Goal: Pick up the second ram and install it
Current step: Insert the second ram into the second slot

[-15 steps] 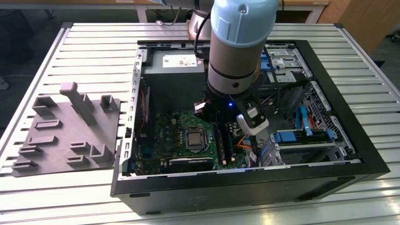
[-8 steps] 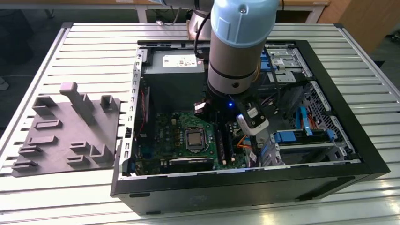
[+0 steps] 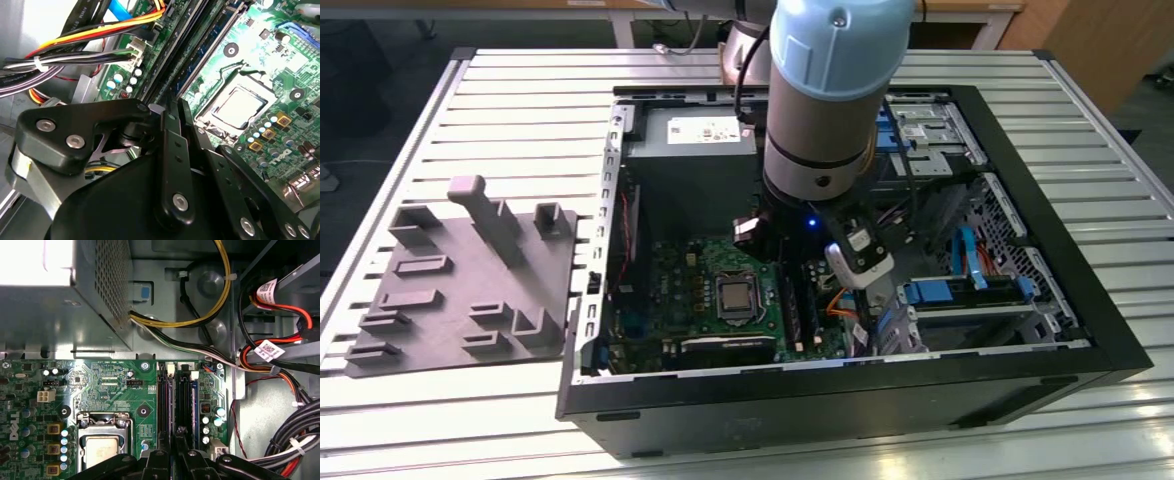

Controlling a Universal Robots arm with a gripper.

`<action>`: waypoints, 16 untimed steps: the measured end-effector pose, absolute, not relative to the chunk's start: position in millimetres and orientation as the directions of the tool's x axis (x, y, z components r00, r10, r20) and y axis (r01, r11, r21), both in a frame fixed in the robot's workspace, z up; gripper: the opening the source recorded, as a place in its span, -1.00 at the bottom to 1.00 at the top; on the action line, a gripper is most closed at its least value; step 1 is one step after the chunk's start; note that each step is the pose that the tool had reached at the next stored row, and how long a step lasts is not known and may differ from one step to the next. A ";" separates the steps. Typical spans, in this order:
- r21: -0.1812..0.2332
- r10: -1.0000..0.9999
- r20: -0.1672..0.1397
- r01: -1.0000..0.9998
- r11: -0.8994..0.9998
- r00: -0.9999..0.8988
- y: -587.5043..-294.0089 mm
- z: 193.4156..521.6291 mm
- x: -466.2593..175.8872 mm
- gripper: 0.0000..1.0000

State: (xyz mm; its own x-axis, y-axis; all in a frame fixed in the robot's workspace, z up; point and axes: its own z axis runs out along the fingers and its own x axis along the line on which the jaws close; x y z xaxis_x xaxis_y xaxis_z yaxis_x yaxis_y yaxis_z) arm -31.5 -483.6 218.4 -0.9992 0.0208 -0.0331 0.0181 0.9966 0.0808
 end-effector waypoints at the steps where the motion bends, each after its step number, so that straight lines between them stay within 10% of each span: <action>1: 0.081 0.021 -0.033 0.018 0.997 -0.999 -483.5 221.4 -31.5 -0.62; 16: 0.080 0.021 -0.034 0.018 0.997 -0.999 -483.5 239.5 -31.5 -0.65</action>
State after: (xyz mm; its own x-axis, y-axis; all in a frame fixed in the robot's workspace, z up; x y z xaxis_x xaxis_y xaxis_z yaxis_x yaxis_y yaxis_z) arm -31.5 -483.5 239.5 -0.9992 0.0208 -0.0336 0.0181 0.9966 0.0805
